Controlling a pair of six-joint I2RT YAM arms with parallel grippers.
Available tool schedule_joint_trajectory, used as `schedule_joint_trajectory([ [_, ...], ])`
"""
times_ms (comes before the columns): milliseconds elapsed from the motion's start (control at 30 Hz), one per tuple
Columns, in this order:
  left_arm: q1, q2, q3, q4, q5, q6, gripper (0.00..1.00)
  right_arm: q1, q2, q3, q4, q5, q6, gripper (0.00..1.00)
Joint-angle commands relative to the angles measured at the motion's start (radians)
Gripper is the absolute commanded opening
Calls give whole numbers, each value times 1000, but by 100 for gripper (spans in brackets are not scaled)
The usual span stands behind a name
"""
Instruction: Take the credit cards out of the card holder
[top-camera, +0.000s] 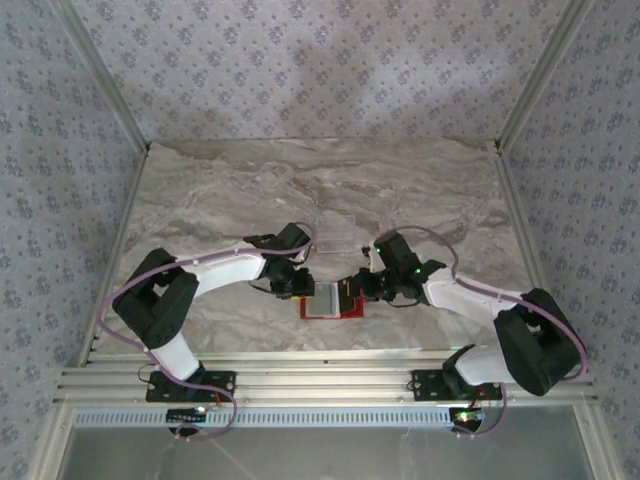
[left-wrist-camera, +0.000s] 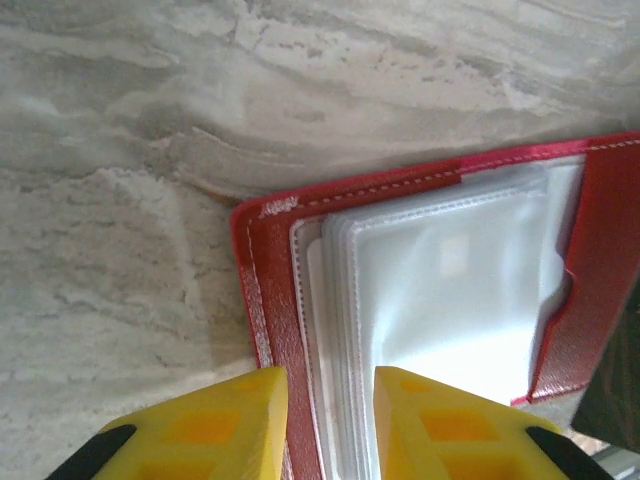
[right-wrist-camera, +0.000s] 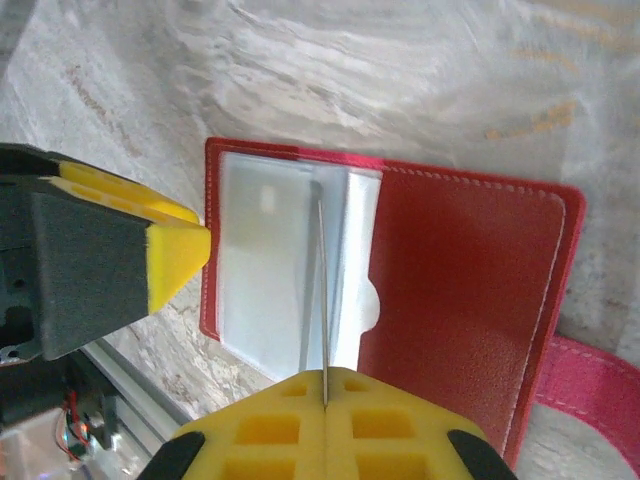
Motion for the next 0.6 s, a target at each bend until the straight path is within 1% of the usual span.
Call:
schedule_joint_trajectory([
  [0,-1,-56,35,-43,-33,23,31,-10,-22,109,-186,66,-183,4],
  [67,2,-69,35,-46,-45,26,31,-8,-22,156,-246,109,-269,3],
  [200,14,-104,15,-38,-63,29,31,-14,-14,244,-322,154,-484,3],
  [233,20,-120,1,-27,-65,30,31,-16,1,279,-349,189,-511,3],
  [300,34,-148,-24,-13,-63,26,31,-27,43,358,-411,236,-659,2],
  [400,60,-186,-58,-4,-63,26,31,-32,105,446,-464,253,-857,3],
  [500,83,-219,-96,3,-64,27,31,-33,157,498,-466,239,-1035,3],
  [567,96,-236,-120,9,-63,28,31,-32,188,528,-466,252,-1170,3],
])
